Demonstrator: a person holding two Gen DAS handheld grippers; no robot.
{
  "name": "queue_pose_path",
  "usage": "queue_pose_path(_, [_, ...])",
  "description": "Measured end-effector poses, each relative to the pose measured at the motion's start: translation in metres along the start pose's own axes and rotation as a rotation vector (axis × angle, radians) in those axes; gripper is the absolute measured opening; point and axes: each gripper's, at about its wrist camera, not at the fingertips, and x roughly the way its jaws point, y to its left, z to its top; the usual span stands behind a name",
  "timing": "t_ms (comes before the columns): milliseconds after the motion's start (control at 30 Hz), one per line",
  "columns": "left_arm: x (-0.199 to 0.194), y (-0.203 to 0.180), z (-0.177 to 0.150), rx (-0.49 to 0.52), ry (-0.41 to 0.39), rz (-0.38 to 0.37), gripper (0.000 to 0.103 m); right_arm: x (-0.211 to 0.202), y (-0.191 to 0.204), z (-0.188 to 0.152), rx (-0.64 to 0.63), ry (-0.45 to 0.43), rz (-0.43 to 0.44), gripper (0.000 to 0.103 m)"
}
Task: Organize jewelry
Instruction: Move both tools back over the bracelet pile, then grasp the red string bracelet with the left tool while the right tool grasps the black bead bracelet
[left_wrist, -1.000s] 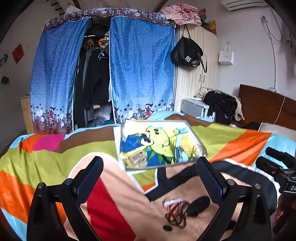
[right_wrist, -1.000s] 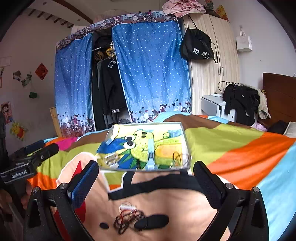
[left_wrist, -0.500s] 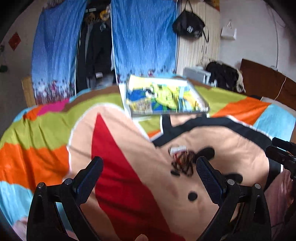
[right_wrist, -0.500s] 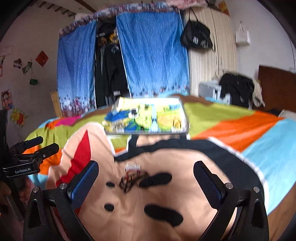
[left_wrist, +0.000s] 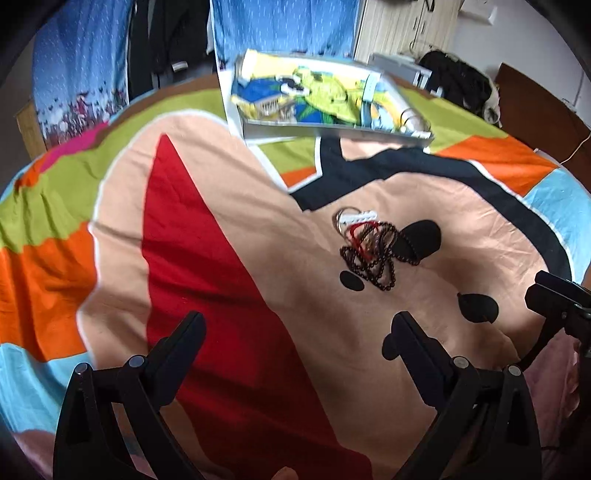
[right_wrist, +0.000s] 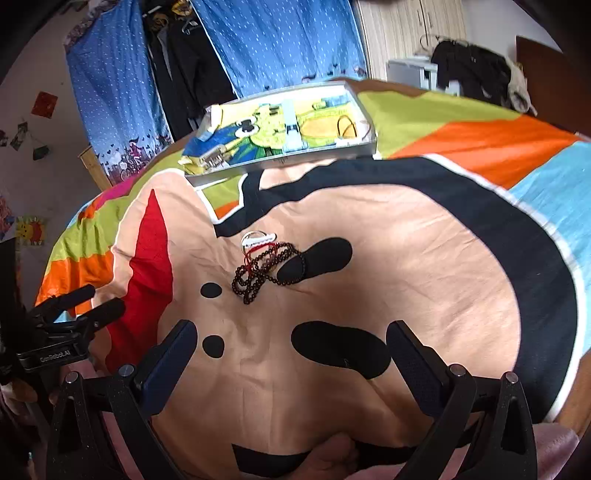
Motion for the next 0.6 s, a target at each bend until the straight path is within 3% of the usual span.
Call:
queue_pose_path(333, [0.046,0.0,0.025,0.058,0.064,-0.053,0.098,0.051,-0.005,0.022,-0.017,0.111,0.013,0.103])
queue_pose_path(600, [0.08,0.011,0.055,-0.006,0.068,-0.204,0.096,0.096,-0.021,0.034,-0.004,0.172,0.011,0.103])
